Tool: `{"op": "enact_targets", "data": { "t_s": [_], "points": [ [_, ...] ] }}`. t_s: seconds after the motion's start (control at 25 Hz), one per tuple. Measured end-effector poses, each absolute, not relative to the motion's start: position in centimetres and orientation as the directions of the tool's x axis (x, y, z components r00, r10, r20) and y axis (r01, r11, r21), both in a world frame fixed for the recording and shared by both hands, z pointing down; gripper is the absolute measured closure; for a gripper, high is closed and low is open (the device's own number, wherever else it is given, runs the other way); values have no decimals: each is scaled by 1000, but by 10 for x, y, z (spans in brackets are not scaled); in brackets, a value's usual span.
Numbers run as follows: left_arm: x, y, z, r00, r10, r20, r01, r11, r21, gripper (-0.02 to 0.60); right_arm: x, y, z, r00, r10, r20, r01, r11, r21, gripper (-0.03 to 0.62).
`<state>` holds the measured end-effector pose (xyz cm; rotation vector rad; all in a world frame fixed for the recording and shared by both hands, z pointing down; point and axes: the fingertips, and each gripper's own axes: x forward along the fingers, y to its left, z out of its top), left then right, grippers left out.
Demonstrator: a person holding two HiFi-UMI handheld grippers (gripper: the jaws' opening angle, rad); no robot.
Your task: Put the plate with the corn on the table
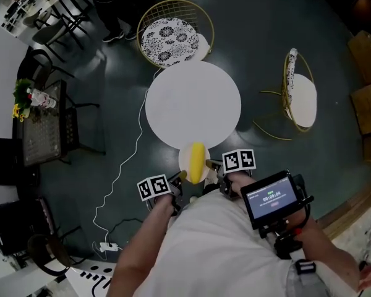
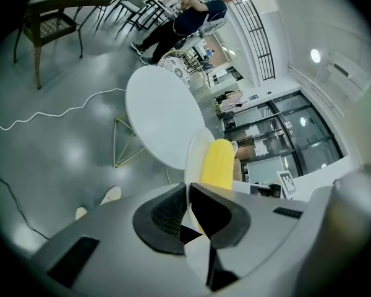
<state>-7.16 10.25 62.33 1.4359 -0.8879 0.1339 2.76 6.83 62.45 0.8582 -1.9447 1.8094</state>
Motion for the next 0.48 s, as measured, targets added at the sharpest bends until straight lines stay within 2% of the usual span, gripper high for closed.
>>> {"op": "enact_targets", "data": {
  "t_s": [0.48],
  "points": [
    [-47,34,634,643,-458,614,-598,201,776,551,50,-5,633,-786,-198,586,-605,50,-795,557]
  ]
}}
